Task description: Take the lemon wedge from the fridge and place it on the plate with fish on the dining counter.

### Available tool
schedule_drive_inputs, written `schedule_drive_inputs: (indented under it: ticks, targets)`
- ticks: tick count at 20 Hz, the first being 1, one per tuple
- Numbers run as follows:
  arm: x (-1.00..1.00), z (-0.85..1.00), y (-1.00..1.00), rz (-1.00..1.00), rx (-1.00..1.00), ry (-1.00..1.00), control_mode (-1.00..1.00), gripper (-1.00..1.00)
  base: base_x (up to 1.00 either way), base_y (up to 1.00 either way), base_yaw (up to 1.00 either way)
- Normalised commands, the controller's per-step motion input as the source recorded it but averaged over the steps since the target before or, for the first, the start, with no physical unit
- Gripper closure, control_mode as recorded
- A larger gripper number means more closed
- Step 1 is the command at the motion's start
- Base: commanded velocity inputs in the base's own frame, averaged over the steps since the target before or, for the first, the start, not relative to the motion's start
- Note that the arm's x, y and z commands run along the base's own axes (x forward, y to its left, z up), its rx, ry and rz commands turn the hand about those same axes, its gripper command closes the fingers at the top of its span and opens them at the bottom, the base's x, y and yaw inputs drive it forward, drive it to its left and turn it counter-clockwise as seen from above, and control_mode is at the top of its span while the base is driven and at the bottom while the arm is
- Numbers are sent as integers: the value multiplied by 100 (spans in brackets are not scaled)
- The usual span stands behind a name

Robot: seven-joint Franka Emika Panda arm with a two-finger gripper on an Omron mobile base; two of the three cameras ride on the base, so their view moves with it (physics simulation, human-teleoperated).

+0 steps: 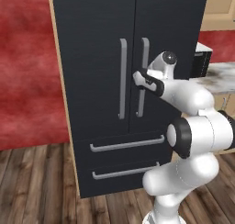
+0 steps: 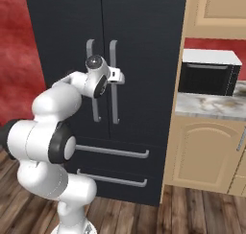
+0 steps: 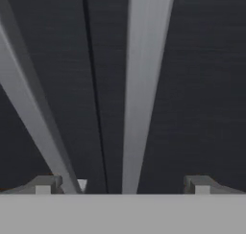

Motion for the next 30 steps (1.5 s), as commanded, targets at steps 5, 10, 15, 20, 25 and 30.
schedule_drive_inputs:
  ticks: [5,10,15,20,25,30]
  targets:
    - [32,0,-26,0,0,6,-100,-100,0,0,0]
    - [35,-1,-10,0,0,0,-100,-100,0,0,0]
    - [43,-16,0,0,0,0,-100,-100,0,0,0]
    - [37,-15,0,0,0,0,-100,-100,0,0,0]
    - [37,-15,4,0,0,0,-100,-100,0,0,0]
    - [35,-18,0,0,0,0,-100,100,0,0,0]
